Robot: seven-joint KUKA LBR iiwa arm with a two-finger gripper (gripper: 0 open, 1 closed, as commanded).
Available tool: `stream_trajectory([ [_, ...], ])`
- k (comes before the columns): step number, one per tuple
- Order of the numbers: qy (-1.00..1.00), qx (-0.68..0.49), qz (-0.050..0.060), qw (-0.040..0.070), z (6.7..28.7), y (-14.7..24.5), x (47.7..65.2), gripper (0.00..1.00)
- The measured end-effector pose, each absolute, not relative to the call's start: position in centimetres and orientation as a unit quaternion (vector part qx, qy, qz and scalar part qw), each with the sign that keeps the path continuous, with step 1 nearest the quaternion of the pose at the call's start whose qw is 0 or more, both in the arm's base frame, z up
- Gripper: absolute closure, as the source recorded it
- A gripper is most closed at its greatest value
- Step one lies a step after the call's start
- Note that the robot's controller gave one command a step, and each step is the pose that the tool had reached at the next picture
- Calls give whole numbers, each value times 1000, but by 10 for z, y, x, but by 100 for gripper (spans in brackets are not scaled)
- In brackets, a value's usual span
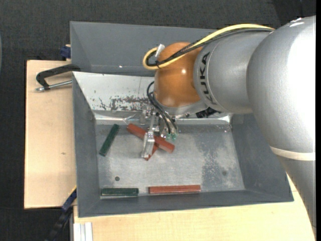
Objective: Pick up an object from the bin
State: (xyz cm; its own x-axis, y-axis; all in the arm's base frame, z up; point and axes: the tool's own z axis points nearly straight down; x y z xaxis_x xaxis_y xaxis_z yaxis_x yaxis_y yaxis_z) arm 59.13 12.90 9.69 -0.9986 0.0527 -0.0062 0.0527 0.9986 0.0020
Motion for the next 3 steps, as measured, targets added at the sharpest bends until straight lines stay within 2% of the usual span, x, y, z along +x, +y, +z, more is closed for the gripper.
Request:
stream_trajectory([
  [1,997,74,0,0,83,38,584,100],
  [2,997,74,1,0,83,38,584,100],
  [3,998,65,1,3,193,31,592,100],
])
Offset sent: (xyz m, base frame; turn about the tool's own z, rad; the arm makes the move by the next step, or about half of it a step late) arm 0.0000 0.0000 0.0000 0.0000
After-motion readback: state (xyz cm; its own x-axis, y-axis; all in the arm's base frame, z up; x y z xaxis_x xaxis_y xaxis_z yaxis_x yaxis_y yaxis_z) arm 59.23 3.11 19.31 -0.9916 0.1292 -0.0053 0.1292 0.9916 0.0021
